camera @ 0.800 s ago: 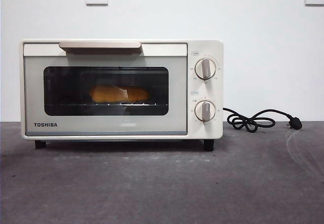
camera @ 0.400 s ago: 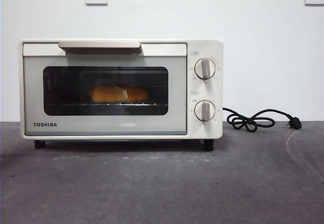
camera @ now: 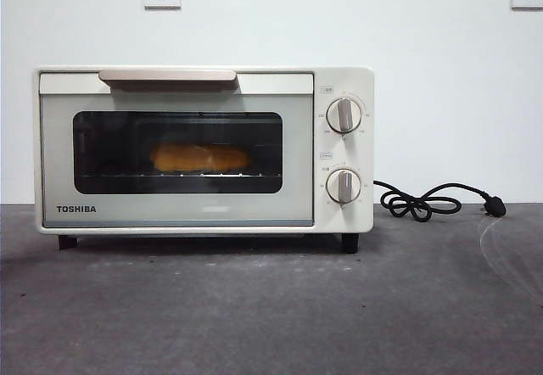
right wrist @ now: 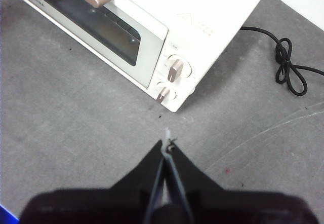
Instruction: Take the corn from the table,put the corn in the oven
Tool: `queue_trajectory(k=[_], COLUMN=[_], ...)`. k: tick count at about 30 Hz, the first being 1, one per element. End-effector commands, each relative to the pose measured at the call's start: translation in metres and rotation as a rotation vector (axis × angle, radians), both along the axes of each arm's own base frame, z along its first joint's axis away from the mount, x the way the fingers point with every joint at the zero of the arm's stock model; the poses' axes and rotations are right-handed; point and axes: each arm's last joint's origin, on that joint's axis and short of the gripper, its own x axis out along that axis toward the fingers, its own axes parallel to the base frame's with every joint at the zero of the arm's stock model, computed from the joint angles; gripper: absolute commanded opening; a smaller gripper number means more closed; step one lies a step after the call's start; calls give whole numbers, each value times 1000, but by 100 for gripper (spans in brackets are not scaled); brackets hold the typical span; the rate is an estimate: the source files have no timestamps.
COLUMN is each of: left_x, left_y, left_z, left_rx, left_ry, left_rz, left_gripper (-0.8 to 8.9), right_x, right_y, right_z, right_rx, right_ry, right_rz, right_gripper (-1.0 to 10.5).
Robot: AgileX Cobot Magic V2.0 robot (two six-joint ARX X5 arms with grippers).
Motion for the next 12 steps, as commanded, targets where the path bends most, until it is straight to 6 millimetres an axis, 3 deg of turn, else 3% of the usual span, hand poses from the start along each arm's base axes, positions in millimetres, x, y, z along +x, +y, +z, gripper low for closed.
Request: queue_trajectory(k=[1,6,12], left_x=[-4,7,28], left_y=[0,-1,-3], left_z=[-4,-32,-95], left_rx=[80,179,221], left_ry=[-101,-207,-140], left_rz=[17,14,-20], left_gripper=[-4,-4,-4], right_x=[1,1,1], right_y=[0,0,0], right_z=[0,0,0], right_rx=[8,8,8], right_ry=[-1,-1,-1], right_rz=[-11,-11,-11], right_gripper=[-16,-16,-16])
